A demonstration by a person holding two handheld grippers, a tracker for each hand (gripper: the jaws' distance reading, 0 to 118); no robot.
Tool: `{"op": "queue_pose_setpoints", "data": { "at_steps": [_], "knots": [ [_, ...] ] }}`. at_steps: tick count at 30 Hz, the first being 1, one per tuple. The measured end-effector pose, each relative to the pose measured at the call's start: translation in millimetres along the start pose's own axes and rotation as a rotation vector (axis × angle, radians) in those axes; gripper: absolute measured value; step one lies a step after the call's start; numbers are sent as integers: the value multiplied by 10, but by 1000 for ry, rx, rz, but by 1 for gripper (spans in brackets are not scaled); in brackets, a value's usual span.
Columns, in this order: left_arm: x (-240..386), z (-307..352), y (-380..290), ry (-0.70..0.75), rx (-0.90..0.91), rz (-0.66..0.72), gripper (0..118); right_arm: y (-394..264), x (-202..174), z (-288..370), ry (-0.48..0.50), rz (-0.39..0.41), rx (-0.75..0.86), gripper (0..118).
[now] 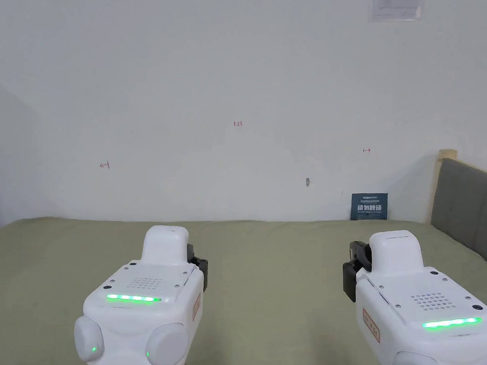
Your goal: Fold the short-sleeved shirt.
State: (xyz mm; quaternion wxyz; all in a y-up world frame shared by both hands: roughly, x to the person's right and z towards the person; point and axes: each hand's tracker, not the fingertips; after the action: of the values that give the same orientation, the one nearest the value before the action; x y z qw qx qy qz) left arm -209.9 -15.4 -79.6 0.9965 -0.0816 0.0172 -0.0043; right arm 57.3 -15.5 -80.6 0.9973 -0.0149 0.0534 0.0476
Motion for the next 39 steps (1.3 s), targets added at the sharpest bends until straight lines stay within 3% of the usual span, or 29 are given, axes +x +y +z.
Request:
{"op": "queue_pose_setpoints", "data": {
  "at_steps": [1, 2, 3, 4, 6, 31, 35, 37, 39],
  "knots": [
    [-23, -2, 5, 2, 0, 6, 25, 5, 1, -2, -9, 3, 6, 20],
    [-28, -2, 7, 11, 4, 14, 71, 17, -2, 10, -24, -5, 17, 69],
    [-34, -8, 11, 34, 13, 19, 103, 25, 10, 10, -34, -17, 26, 111],
    [-33, -33, 21, 44, 4, 20, 118, 42, 26, -20, -32, -20, 17, 116],
    [-59, -34, 31, 55, 6, 16, 118, 116, 21, -4, -42, -52, 63, 117],
    [-121, 43, 48, 48, 11, 0, 118, 48, 65, -12, -40, -46, 15, 117],
    [-172, 33, 110, -142, -12, 64, 118, 24, 82, 8, -36, -46, 15, 117],
    [-131, 52, 155, -96, -24, 61, 118, 31, 106, -11, -37, -46, 16, 118],
    [-24, 64, 169, 60, -27, -11, 118, 38, 108, 20, -33, -53, 19, 117]
  ]
}}
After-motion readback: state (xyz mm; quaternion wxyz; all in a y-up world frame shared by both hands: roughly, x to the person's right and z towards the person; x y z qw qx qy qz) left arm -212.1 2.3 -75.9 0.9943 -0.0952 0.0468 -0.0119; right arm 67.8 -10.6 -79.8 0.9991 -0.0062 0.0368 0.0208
